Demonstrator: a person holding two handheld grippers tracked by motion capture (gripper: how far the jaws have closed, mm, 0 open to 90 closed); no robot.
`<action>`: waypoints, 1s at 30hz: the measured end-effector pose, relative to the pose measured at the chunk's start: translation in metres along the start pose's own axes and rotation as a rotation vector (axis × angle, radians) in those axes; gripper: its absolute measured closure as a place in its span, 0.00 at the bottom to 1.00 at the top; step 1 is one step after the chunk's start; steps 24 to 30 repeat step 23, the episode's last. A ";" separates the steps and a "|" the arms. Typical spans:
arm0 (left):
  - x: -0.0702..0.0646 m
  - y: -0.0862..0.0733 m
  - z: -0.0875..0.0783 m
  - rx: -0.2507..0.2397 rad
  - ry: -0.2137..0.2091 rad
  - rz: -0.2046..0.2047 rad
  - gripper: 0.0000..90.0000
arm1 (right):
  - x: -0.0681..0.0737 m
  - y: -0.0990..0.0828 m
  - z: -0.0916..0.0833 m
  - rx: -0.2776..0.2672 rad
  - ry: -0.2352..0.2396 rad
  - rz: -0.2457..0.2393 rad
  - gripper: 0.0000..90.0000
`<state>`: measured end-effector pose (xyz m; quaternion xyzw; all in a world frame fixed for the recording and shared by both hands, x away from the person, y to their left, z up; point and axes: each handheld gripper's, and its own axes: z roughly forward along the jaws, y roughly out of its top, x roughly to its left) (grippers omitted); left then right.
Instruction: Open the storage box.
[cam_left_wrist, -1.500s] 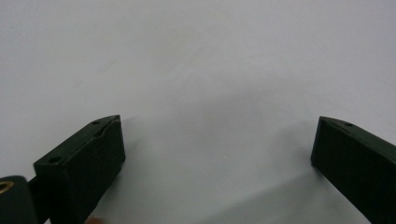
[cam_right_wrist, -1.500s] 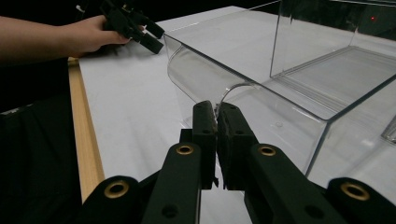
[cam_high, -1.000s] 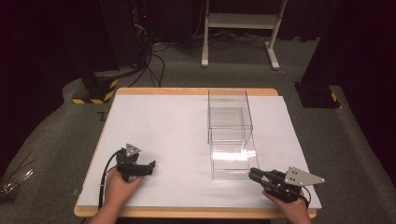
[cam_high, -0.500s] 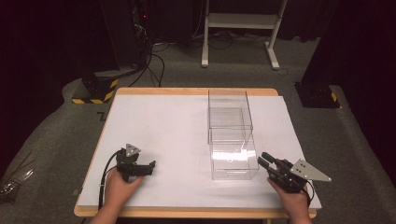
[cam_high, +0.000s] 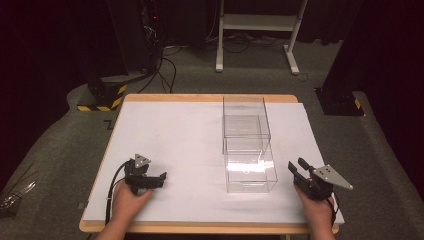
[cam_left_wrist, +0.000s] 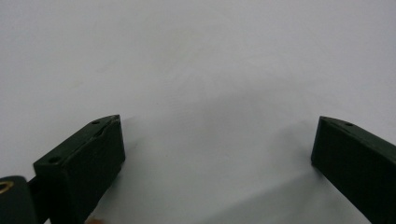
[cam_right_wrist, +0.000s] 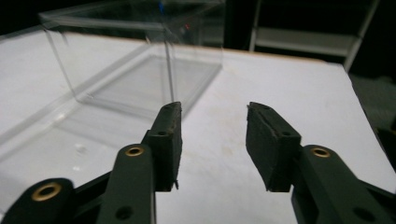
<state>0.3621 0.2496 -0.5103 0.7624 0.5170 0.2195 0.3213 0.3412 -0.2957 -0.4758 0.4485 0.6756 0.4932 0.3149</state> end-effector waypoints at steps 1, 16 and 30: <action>0.000 0.000 0.000 0.000 0.000 0.000 0.03 | -0.001 -0.002 0.002 0.022 -0.017 0.002 0.60; 0.000 0.000 0.000 -0.002 0.000 -0.001 0.03 | -0.005 -0.014 0.020 0.200 -0.102 0.016 0.53; 0.000 0.000 0.000 -0.001 0.001 0.001 0.03 | -0.005 -0.014 0.020 0.212 -0.103 0.029 0.52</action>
